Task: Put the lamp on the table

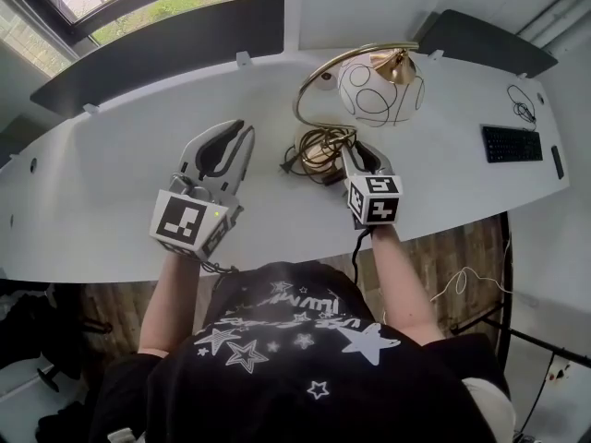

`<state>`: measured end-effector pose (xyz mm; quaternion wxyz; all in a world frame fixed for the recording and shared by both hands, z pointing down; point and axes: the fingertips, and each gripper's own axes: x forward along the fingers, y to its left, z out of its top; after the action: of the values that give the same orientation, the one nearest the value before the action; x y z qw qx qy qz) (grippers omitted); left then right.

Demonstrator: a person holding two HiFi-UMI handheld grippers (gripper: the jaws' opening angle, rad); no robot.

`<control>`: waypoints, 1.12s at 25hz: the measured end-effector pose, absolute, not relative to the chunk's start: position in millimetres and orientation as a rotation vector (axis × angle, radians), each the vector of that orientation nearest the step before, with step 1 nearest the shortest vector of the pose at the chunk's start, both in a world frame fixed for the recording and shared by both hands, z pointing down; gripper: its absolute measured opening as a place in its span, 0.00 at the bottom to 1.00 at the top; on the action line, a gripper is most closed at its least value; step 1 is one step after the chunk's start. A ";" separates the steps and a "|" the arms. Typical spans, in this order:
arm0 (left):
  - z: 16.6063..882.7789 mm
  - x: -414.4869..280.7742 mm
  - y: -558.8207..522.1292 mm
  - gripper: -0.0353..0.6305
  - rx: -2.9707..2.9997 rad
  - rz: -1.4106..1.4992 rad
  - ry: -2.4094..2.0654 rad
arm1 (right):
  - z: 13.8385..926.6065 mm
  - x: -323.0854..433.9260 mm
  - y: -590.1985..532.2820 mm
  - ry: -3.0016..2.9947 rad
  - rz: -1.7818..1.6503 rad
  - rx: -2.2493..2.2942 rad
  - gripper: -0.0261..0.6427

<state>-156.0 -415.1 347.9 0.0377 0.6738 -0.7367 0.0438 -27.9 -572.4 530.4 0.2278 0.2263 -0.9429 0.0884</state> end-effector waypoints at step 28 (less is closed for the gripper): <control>386.6 -218.1 -226.1 0.14 2.238 -0.009 -1.965 | 525.7 -19.8 -336.1 -2.458 0.246 0.946 0.08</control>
<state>-218.1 -226.1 386.6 0.0814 0.7489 -0.6576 -0.0031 -19.8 -336.1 525.7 0.2455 0.3468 -0.9007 0.0902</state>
